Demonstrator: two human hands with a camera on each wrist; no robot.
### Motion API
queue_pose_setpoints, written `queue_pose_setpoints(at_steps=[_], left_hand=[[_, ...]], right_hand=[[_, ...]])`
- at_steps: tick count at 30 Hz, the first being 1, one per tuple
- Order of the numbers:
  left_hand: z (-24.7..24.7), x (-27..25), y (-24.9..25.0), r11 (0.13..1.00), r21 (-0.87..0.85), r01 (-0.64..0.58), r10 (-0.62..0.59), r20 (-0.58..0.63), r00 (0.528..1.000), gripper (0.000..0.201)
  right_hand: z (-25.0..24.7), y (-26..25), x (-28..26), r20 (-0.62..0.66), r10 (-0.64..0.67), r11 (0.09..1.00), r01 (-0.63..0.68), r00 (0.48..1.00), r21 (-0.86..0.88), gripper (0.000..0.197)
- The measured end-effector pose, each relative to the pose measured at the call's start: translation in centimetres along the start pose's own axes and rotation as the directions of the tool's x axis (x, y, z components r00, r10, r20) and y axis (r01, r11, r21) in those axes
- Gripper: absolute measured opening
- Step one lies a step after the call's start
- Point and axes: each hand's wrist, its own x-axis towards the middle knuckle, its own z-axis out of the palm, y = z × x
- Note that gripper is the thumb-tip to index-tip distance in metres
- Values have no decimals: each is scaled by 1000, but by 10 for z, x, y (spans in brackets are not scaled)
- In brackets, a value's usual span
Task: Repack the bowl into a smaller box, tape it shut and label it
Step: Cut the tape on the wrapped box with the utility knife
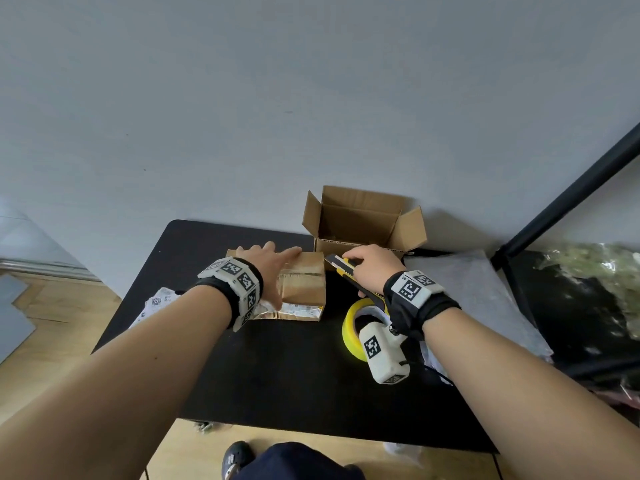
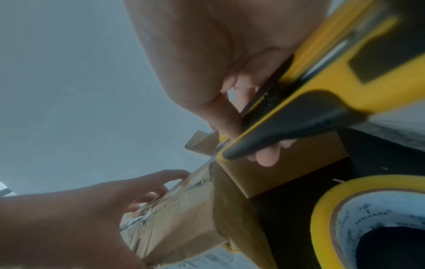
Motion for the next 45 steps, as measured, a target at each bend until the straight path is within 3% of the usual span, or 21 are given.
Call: queue_pose_setpoints(at_steps=[7, 15, 23, 26, 34, 39, 45], left_hand=[[-6, 3, 3, 998, -60, 19, -18, 23, 1000, 107], [-6, 7, 6, 998, -53, 35, -33, 43, 999, 106], [2, 17, 5, 997, -75, 27, -24, 35, 999, 110], [7, 18, 9, 994, -100, 34, -32, 17, 999, 114], [13, 24, 23, 995, 45, 89, -89, 19, 996, 114], [14, 27, 23, 995, 46, 89, -90, 21, 996, 115], [13, 27, 23, 994, 69, 88, -90, 26, 996, 118]], right_hand=[[3, 3, 1, -3, 27, 999, -27, 1000, 23, 38], [7, 13, 8, -43, 28, 997, -24, 999, 78, 42], [9, 14, 15, -6, 3, 991, -2, 1000, 132, 44], [12, 14, 17, 40, -5, 990, -1, 999, 143, 46], [4, 21, 21, 200, -39, 997, 24, 979, 74, 53], [5, 22, 22, 194, -53, 998, 50, 980, 24, 51], [-11, 19, 19, 297, -72, 997, 70, 952, 18, 52]])
